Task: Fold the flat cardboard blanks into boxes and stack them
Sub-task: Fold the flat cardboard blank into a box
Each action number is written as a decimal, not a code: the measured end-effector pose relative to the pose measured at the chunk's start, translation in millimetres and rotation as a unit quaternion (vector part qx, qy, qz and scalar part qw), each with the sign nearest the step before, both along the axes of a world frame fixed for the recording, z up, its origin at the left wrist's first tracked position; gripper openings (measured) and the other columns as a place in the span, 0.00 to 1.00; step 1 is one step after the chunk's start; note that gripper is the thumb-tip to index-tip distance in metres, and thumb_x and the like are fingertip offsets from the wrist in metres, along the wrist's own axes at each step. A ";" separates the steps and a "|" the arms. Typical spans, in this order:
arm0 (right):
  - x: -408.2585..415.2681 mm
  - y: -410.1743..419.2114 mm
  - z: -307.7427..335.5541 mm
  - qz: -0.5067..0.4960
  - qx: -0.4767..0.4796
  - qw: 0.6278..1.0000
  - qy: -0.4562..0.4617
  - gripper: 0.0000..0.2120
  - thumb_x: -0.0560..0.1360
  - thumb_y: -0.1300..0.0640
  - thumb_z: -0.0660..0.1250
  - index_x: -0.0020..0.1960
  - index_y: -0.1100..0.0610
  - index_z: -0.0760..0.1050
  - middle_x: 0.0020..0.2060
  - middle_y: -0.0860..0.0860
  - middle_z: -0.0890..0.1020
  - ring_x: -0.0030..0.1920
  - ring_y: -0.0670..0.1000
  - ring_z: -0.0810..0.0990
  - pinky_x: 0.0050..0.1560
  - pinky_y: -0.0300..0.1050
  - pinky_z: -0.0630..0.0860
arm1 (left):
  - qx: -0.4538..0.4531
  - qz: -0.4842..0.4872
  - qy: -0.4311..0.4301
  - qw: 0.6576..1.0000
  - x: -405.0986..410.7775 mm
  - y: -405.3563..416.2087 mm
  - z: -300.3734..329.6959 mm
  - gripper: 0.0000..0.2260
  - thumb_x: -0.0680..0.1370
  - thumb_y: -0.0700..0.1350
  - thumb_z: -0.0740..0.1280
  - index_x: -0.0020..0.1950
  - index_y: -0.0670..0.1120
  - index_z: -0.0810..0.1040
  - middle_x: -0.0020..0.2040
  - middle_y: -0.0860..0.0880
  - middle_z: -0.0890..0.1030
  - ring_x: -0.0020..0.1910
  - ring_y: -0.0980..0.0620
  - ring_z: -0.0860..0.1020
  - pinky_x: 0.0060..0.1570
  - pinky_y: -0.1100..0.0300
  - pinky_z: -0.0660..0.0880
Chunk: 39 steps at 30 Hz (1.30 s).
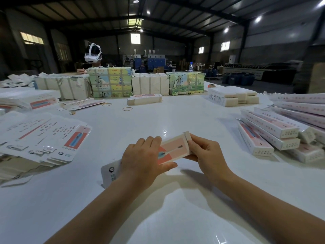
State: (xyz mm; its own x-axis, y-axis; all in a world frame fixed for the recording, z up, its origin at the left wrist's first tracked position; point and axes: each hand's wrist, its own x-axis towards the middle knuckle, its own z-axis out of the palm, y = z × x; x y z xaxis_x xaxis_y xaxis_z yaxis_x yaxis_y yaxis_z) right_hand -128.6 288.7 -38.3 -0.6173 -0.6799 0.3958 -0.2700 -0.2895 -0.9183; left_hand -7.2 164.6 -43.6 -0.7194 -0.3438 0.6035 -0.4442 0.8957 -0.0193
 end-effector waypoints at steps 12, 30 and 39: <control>1.1 4.8 -4.5 -0.049 0.081 0.984 0.150 0.24 0.78 0.67 0.55 0.48 0.42 0.81 0.43 0.43 0.85 0.46 0.47 0.83 0.51 0.48 0.80 | 0.003 -0.002 -0.004 1.000 -1.0 1.2 1.4 0.30 0.65 0.66 0.71 0.55 0.43 0.78 0.43 0.47 0.81 0.37 0.46 0.79 0.33 0.55 0.74; 6.2 2.1 -9.0 -0.095 0.104 0.939 0.314 0.13 0.78 0.62 0.62 0.61 0.55 0.74 0.41 0.37 0.79 0.44 0.41 0.79 0.45 0.29 0.74 | -0.004 0.026 -0.015 1.000 -3.4 0.4 -0.8 0.31 0.71 0.71 0.56 0.64 0.51 0.69 0.55 0.53 0.76 0.50 0.52 0.75 0.43 0.61 0.69; -13.0 0.4 -8.4 -0.019 0.216 0.874 0.434 0.45 0.73 0.55 0.67 0.73 0.37 0.36 0.73 0.34 0.39 0.73 0.40 0.48 0.68 0.37 0.58 | 0.061 -0.006 -0.027 0.998 1.4 -13.9 1.7 0.30 0.68 0.69 0.65 0.64 0.54 0.69 0.55 0.55 0.77 0.44 0.55 0.71 0.41 0.62 0.67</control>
State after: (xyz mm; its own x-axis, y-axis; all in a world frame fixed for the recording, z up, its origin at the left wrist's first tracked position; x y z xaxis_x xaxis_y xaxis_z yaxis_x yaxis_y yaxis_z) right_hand -141.6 289.1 -46.7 -0.2382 -0.8671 0.4376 -0.9214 0.0593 -0.3841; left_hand -5.8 150.7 -41.9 -0.7541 -0.4038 0.5179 -0.4346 0.8981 0.0676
